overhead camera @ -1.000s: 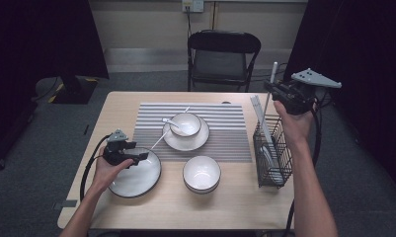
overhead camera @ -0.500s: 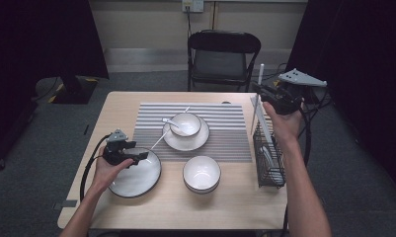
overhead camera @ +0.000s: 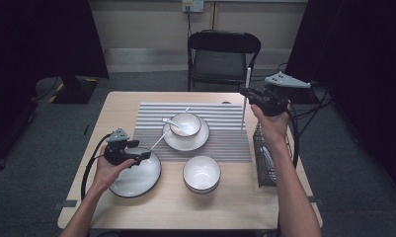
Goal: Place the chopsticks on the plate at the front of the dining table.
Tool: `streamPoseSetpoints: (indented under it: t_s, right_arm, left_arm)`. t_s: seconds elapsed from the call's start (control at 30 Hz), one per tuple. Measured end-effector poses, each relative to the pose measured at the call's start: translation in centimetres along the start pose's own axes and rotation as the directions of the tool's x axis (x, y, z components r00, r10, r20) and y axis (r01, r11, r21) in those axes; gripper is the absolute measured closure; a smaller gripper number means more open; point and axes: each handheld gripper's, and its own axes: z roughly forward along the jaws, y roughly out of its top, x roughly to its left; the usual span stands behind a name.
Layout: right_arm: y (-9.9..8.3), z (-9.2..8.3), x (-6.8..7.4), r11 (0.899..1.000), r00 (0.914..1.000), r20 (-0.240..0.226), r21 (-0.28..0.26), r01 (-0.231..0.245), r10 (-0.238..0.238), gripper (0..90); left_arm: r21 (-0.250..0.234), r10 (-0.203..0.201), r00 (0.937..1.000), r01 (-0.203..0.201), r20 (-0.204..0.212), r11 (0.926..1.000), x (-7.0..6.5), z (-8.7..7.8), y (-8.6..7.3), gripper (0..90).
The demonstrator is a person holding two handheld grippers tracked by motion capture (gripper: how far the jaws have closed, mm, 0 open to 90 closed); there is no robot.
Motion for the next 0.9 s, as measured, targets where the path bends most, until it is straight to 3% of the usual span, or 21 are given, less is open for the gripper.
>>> streamPoseSetpoints:
  t_s: [0.27, 0.47, 0.6, 0.73, 0.9]
  right_arm:
    - [-0.3, 0.4, 0.8, 1.000, 0.9996, -0.026, 0.004, -0.008, 0.008, 85.3]
    - [-0.6, 0.6, 1.5, 1.000, 0.9990, -0.044, 0.009, -0.004, 0.004, 85.4]
    - [-0.9, 0.8, 1.7, 1.000, 0.9987, -0.050, 0.014, -0.007, 0.008, 85.3]
    - [-1.4, 1.2, 2.0, 1.000, 0.9982, -0.060, 0.024, -0.007, 0.009, 85.3]
    - [-1.5, 1.8, 2.8, 0.999, 0.9980, -0.063, 0.041, 0.011, -0.008, 85.4]
  left_arm:
    - [-0.007, 0.002, 0.9998, -0.002, -0.020, 1.0000, 0.1, -0.2, 0.2, 25.2]
    - [-0.002, -0.005, 0.9999, 0.005, 0.010, 1.0000, -0.4, -0.1, 0.5, 24.9]
    - [-0.030, -0.010, 0.9989, 0.011, 0.047, 0.9995, -0.6, 0.0, 0.8, 24.9]
    - [-0.040, -0.020, 0.9985, 0.022, 0.051, 0.9989, -0.8, 0.0, 1.0, 24.0]
    - [-0.040, 0.006, 0.9986, -0.004, 0.052, 0.9992, -1.1, -0.1, 1.4, 24.2]
